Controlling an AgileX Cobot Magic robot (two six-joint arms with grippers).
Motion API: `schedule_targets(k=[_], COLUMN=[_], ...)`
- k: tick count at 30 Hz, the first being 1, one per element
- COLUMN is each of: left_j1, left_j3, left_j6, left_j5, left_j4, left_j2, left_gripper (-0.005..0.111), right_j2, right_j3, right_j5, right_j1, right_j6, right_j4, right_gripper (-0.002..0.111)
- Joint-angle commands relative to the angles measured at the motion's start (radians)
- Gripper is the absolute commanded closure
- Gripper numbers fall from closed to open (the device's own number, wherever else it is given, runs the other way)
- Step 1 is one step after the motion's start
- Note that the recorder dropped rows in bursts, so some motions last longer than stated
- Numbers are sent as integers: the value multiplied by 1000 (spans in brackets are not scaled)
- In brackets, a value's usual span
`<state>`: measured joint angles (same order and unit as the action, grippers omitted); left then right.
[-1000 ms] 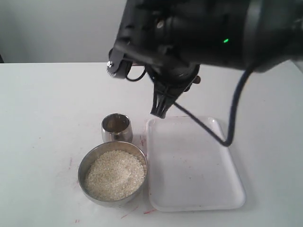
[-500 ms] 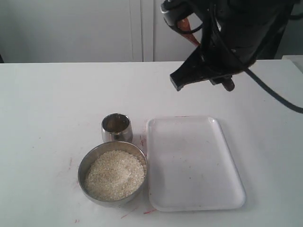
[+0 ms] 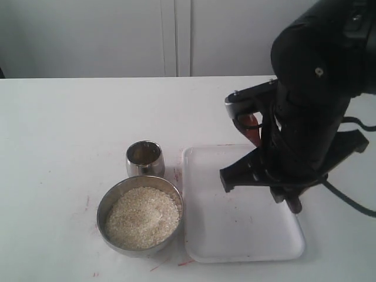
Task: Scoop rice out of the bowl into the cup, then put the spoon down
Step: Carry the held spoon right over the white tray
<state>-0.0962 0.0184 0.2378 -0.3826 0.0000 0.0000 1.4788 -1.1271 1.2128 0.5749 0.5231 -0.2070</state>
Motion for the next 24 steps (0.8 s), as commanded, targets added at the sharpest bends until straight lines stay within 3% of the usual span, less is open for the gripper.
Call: schedule_targets(k=[1,13,24], left_j1=[-5,-5,-5], left_j3=[-8,-8,-8], left_j6=[-3,-3,-3], left_j5=[-52,-52,-52], left_j4=[-6,-6,-6], left_j2=[0,0,0], left_gripper=[92,92,92], right_j2=[0,134,289], right_j3=[47,51,21], right_j5=[-88,-314,-252], right_j1=[-8,-32,-49], right_j6=[11,177,193], right_j4=[76,-54,28], right_gripper=[108,108,108])
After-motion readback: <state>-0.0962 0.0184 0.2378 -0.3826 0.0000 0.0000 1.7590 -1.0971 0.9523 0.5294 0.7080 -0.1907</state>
